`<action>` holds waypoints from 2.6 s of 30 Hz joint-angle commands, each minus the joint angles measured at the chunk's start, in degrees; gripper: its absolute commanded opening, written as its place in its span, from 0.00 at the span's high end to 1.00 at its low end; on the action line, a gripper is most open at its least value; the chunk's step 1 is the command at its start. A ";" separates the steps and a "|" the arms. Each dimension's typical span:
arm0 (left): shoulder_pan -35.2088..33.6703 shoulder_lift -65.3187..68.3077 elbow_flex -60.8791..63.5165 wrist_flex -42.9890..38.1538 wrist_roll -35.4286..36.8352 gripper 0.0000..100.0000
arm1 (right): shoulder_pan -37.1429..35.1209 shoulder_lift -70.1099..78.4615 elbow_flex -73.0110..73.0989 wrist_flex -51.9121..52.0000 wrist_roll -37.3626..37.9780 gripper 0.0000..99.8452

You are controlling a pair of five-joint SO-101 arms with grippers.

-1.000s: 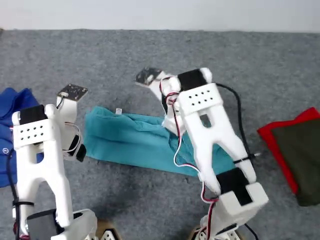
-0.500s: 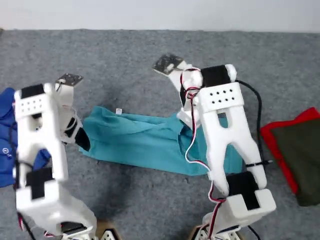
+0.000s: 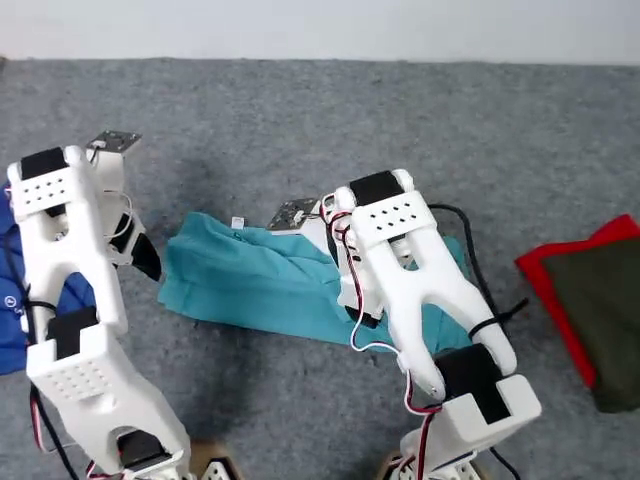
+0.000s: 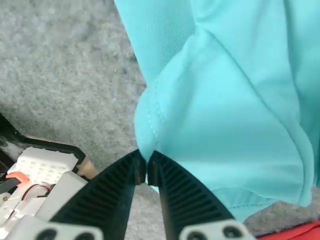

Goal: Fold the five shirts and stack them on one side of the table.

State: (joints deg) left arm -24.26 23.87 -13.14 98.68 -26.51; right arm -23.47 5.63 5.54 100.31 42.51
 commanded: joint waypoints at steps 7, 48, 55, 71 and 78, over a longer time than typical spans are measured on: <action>0.44 -0.35 -1.80 2.02 0.70 0.77 | 12.70 -2.77 -11.43 2.77 0.44 0.73; 20.22 10.46 -11.74 -5.89 12.04 0.83 | 24.92 10.77 -19.34 -5.85 -0.09 0.82; 20.04 20.13 -23.96 -3.52 12.22 0.83 | 27.38 12.79 -24.79 -6.99 0.00 0.82; 18.90 35.87 -53.05 1.85 18.29 0.83 | 24.84 20.97 -25.67 -12.88 0.44 0.81; 18.81 27.96 -53.05 2.02 18.29 0.83 | 22.64 21.67 -25.67 -18.24 0.18 0.81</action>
State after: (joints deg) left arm -4.84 58.95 -64.22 98.77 -9.01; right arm -0.26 27.60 -16.97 84.66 42.51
